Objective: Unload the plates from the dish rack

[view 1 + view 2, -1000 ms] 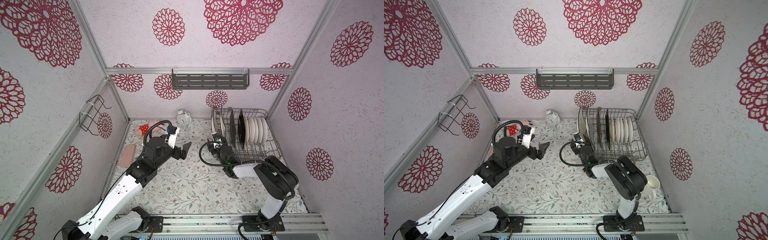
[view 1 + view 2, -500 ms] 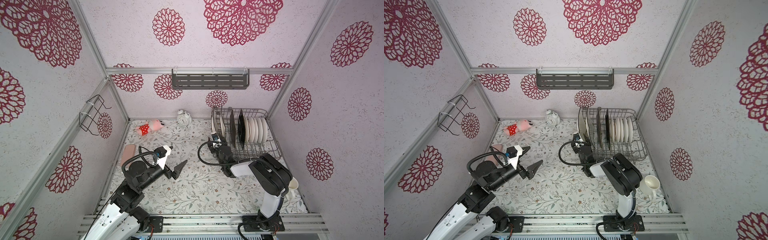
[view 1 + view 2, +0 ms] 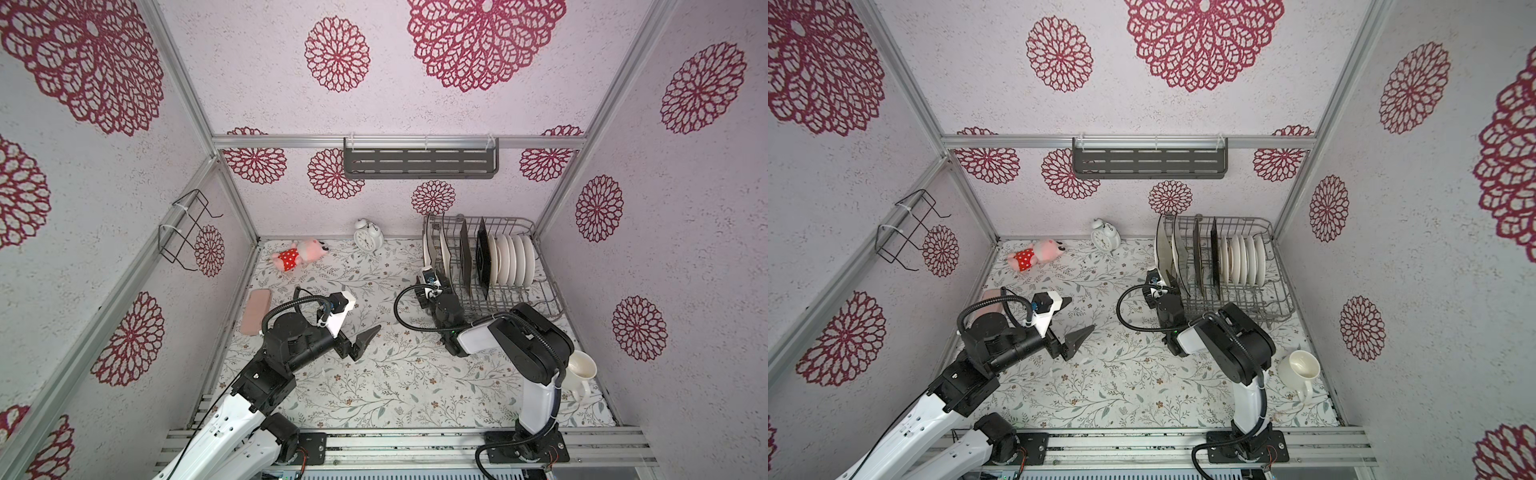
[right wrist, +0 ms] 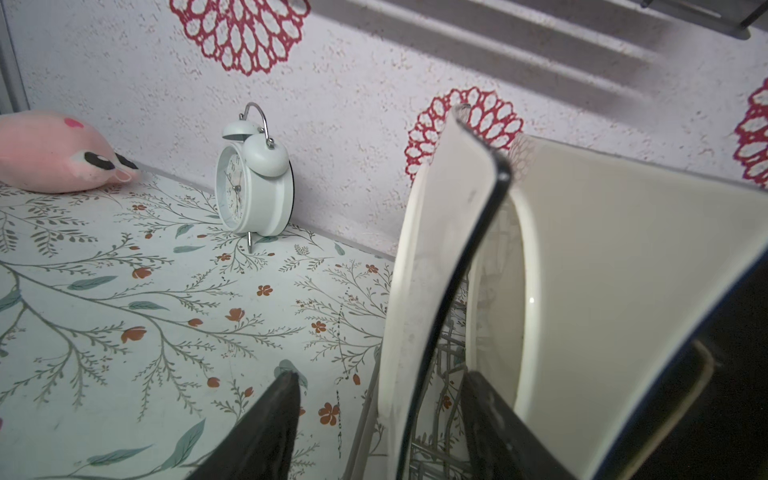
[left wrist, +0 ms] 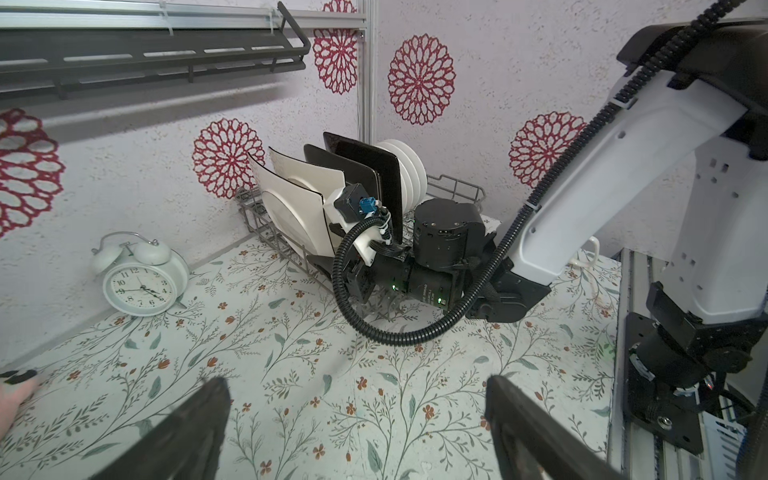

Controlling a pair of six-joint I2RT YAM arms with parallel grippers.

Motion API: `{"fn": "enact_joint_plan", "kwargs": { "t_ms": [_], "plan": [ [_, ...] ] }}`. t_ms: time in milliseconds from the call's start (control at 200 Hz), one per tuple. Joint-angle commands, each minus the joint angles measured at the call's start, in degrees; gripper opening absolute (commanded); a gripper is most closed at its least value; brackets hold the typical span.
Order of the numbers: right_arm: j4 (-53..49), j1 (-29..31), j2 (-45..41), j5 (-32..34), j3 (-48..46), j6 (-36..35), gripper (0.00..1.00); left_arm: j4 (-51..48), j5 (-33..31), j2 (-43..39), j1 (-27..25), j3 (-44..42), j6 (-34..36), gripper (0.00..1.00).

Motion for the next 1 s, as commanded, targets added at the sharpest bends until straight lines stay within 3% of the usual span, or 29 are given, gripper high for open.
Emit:
{"fn": "enact_joint_plan", "kwargs": {
  "t_ms": [0, 305, 991],
  "plan": [
    [4.2, -0.1, -0.2, 1.7, 2.2, 1.2, 0.64, -1.0, 2.5, -0.7, -0.5, 0.9, 2.5, 0.98],
    [5.8, -0.5, 2.5, 1.8, 4.2, 1.0, 0.63, -3.0, 2.4, -0.6, -0.5, 1.0, 3.1, 0.97],
    [5.8, -1.4, 7.2, 2.1, 9.0, 1.0, 0.49, -1.7, 2.4, 0.9, -0.4, -0.2, 3.3, 0.97]
  ]
}}
